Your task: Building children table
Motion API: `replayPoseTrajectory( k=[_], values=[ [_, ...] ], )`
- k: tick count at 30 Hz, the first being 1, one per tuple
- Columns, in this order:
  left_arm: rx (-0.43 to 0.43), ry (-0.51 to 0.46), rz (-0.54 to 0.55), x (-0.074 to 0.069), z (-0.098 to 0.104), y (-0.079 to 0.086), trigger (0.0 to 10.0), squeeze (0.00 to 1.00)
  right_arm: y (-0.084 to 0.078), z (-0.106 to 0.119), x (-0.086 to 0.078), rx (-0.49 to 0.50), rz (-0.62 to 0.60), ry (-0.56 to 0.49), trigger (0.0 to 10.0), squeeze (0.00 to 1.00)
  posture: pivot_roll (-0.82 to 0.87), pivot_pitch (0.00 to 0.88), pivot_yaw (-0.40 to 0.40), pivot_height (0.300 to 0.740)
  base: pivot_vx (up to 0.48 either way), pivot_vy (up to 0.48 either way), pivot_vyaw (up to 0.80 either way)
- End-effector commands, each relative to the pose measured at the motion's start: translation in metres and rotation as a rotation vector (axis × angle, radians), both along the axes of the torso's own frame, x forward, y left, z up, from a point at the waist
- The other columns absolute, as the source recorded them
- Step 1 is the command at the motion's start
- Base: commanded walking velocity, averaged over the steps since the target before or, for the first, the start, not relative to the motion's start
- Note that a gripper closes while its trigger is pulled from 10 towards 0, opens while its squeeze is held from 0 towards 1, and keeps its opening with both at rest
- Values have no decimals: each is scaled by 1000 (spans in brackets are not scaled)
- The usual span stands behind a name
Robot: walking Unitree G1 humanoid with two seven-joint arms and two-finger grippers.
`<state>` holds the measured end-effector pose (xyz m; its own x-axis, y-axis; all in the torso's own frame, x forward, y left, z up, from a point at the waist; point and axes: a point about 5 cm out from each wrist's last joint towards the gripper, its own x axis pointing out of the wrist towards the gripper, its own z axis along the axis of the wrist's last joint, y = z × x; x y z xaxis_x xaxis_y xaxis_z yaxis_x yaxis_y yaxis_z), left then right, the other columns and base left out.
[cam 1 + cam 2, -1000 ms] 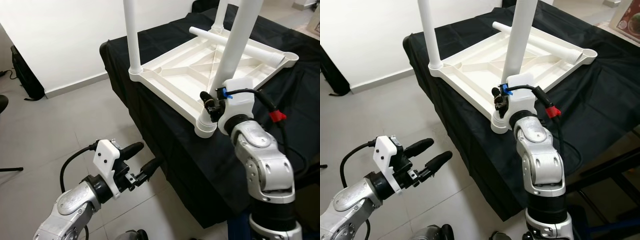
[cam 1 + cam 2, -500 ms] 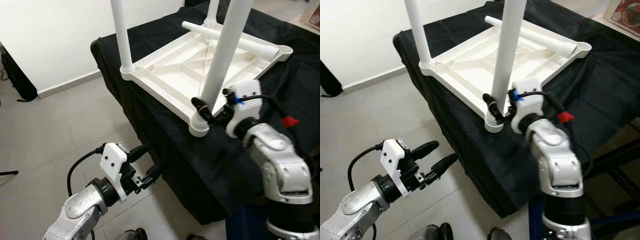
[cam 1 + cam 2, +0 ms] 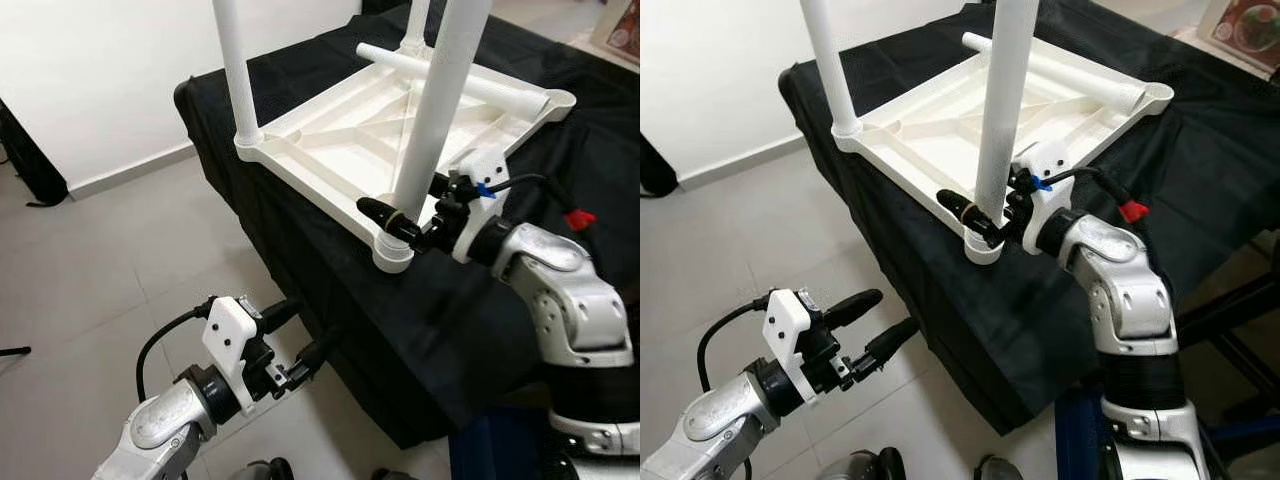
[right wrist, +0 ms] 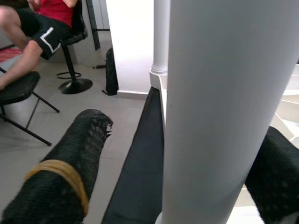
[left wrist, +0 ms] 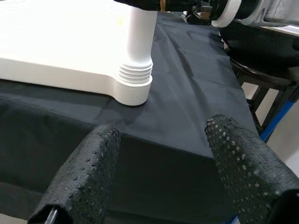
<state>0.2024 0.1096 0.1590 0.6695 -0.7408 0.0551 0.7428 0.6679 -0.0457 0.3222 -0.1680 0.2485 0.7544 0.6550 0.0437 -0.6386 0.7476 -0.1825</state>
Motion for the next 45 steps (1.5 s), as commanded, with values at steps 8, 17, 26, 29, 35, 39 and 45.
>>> replayPoseTrajectory(
  k=[8, 17, 26, 29, 35, 39, 45],
  values=[
    [21, 6, 37, -1, -6, 6, 10000, 0, -10, -2, 9, -44, -82, -19, 0, 0, -23, 202, -10, 740, 0, 0, 0],
    [26, 1, 52, 1, -7, 7, 10000, 0, 3, -21, -12, -60, -384, 12, 0, 0, -35, 208, -11, 740, 0, 0, 0],
    [34, -6, 74, 4, -9, 7, 10000, 0, 13, -43, -25, -70, -700, 100, 0, 0, -36, 206, -17, 740, 0, 0, 0],
    [34, -6, 74, 4, -9, 7, 10000, 0, 13, -43, -25, -70, -700, 100, 0, 0, -36, 206, -17, 740, 0, 0, 0],
    [51, -16, 104, 6, -10, 8, 10000, 0, 27, -46, -18, -19, -574, 92, 10000, 0, -36, 208, -11, 740, 0, 0, 0],
    [51, -17, 104, 6, -10, 7, 10000, 0, 7, -30, -12, 53, -492, 48, 10000, 1000, -37, 210, -11, 740, 0, 0, 0],
    [49, -18, 103, 5, -10, 6, 10000, 0, 0, -21, -8, 71, -344, 43, 10000, 1000, -25, 213, -6, 740, 0, 0, 0]
  ],
)
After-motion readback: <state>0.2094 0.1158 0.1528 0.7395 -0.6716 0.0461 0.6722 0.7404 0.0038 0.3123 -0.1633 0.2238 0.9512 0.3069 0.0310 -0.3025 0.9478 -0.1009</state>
